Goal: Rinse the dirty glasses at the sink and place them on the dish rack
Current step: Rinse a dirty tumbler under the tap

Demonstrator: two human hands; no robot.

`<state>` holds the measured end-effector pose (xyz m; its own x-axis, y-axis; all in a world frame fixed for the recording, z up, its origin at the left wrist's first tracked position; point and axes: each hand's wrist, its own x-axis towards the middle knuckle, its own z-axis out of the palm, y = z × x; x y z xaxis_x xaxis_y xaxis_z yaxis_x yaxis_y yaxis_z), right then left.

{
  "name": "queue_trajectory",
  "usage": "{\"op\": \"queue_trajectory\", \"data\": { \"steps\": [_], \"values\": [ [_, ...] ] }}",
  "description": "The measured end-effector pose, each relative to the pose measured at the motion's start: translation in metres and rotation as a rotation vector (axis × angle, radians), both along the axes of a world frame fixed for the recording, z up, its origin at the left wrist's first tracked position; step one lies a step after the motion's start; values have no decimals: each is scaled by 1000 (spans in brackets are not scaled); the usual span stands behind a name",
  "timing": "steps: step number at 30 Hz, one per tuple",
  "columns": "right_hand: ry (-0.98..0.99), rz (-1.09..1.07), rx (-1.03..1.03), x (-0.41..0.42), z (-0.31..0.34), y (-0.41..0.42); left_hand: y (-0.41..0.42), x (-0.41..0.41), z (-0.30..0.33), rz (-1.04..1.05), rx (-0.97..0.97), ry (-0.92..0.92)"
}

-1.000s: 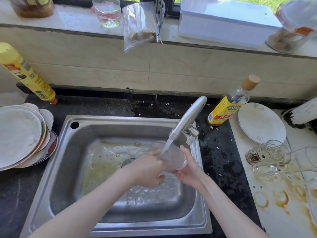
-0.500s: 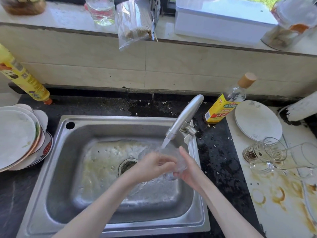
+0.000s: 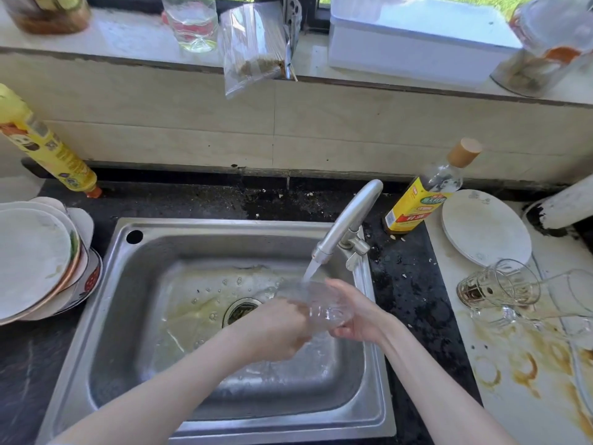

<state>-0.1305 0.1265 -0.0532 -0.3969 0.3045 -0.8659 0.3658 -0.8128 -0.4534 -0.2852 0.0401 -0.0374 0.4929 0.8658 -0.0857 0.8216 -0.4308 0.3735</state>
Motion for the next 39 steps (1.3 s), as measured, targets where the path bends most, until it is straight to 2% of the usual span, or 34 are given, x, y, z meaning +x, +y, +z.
{"op": "queue_trajectory", "data": {
  "steps": [1, 4, 6, 8, 12, 15, 17, 20, 24, 25, 27, 29, 31, 33, 37, 39],
  "values": [
    [59, -44, -14, 0, -3, -1, -1, -2, -2, 66, -50, -108],
    [246, -197, -23, 3, -9, -10, -3, -6, -2, 341, -366, -432],
    [337, -296, -10, 1, -12, -18, 0, -5, 1, 521, -434, -589],
    [377, -380, 28, -2, -13, -24, 2, 0, 7, 595, -383, -639],
    [321, -535, 57, -9, -17, -29, -2, 7, 14, 511, -117, -359],
    [268, -632, -58, -7, -19, -29, -4, -4, 18, 259, 158, -167],
    [231, -603, -77, -4, -23, -28, -7, -12, 10, 123, 246, -93],
    [252, -454, -75, -2, -23, -29, -6, -22, 3, -16, 210, -5],
    [293, -332, -67, -6, -9, -29, 5, -22, 15, -87, 126, 207],
    [277, -305, -58, -8, -7, -30, 6, -16, 24, -73, 38, 299],
    [228, -239, 9, -13, -7, -29, 6, 0, 34, -10, -295, 353],
    [173, -227, 78, -18, -8, -29, 4, 9, 34, 106, -537, 175],
    [185, -273, 153, -19, -10, -30, 1, 6, 23, 289, -687, -261],
    [217, -329, 267, -17, -15, -31, -3, -1, 23, 457, -791, -695],
    [213, -392, 373, -10, -20, -29, -2, 3, 33, 699, -866, -1139],
    [273, -411, 402, -9, -19, -29, 6, 1, 33, 916, -988, -1455]
  ]
}}
